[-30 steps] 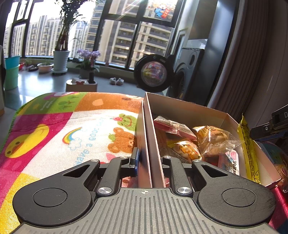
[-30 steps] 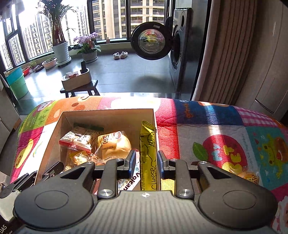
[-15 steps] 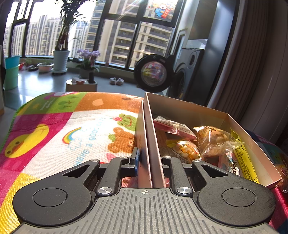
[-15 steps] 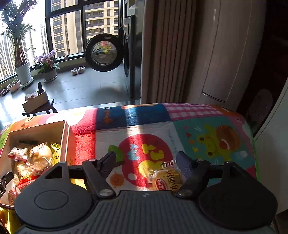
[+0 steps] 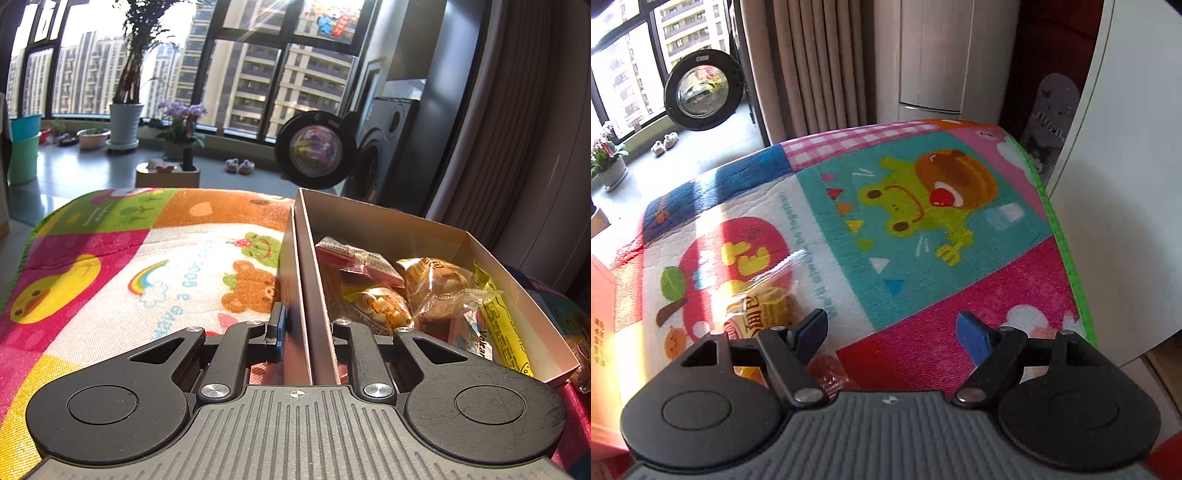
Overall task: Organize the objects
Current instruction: 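Grasp the yellow bread bun bag with the right gripper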
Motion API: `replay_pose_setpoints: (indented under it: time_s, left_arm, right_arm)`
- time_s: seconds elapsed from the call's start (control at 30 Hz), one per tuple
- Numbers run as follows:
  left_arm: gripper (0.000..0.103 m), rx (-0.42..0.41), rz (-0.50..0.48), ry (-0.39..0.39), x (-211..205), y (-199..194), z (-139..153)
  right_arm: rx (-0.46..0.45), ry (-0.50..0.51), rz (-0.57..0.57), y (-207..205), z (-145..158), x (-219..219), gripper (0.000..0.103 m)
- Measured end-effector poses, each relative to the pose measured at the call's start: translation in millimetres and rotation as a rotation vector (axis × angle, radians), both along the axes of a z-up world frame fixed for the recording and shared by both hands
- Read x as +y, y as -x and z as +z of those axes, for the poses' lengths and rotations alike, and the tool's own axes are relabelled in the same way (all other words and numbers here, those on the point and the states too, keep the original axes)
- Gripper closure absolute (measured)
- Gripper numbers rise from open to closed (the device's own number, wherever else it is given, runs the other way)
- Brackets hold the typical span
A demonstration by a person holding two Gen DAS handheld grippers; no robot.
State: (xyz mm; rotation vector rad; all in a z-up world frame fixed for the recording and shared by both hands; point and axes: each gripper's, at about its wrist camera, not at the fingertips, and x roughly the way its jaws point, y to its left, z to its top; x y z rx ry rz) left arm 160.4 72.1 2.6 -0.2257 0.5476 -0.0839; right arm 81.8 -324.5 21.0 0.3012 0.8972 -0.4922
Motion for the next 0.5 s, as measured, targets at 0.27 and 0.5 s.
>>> replay_pose_setpoints:
  time_s: [0.27, 0.5]
  left_arm:
    - [0.086, 0.0, 0.0, 0.0, 0, 0, 0]
    - [0.086, 0.0, 0.0, 0.0, 0, 0, 0]
  right_arm:
    - [-0.11, -0.033, 0.118, -10, 22, 41, 0.017]
    - [-0.008, -0.007, 0.147, -38, 0, 71, 0.017]
